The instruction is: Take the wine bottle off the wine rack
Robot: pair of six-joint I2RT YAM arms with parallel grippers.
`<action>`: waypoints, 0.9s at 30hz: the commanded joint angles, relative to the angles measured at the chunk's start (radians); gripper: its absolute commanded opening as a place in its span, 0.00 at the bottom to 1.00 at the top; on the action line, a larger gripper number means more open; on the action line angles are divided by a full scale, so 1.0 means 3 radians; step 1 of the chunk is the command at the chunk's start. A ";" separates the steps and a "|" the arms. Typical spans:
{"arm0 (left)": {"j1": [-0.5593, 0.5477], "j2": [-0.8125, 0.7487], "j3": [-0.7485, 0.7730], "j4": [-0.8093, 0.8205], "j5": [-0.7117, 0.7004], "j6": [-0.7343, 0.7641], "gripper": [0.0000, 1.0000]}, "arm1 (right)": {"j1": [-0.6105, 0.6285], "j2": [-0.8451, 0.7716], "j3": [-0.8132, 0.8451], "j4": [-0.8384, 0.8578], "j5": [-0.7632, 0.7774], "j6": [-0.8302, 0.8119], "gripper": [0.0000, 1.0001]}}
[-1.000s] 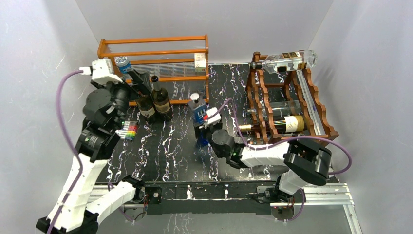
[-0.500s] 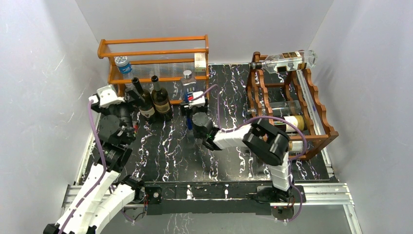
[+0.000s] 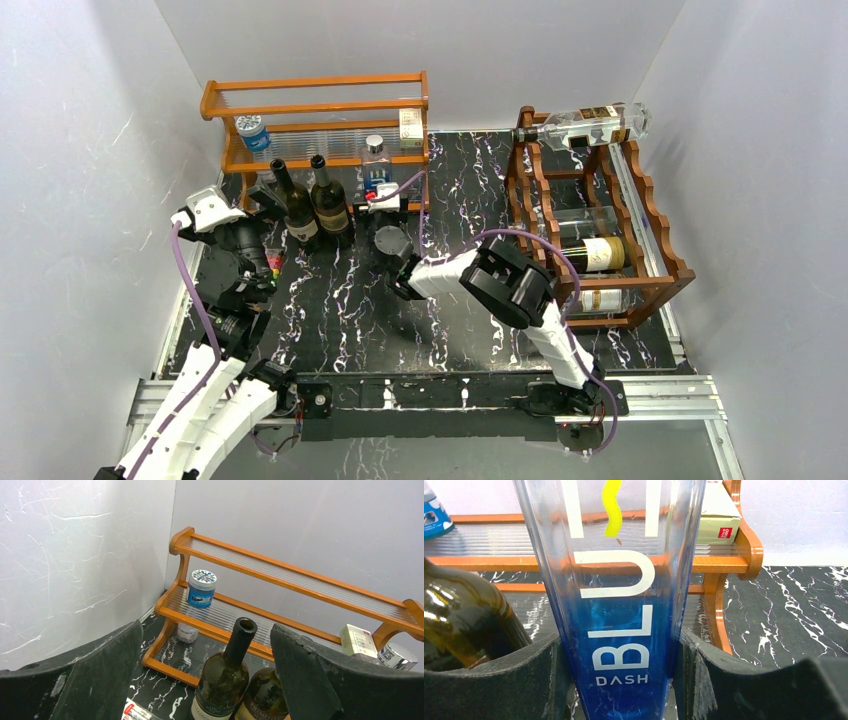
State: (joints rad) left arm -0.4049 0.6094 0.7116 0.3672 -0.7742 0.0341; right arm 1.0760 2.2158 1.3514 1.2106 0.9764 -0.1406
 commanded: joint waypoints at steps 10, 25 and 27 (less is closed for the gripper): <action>0.0010 -0.0012 -0.0005 0.0131 0.0008 -0.0072 0.98 | 0.0151 0.0207 0.0643 0.0756 0.0238 -0.0146 0.00; 0.0008 0.0026 -0.0011 0.0121 0.0005 -0.0079 0.98 | 0.0243 0.0508 0.1008 0.0765 0.0430 -0.0555 0.48; 0.0009 0.0032 -0.0013 0.0121 0.0003 -0.0078 0.98 | 0.0251 0.0490 0.0970 0.0803 0.0421 -0.0645 0.63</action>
State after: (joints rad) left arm -0.4049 0.6163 0.7113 0.3664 -0.7738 0.0181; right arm 1.1465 2.3825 1.5837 1.2758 1.0977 -0.2779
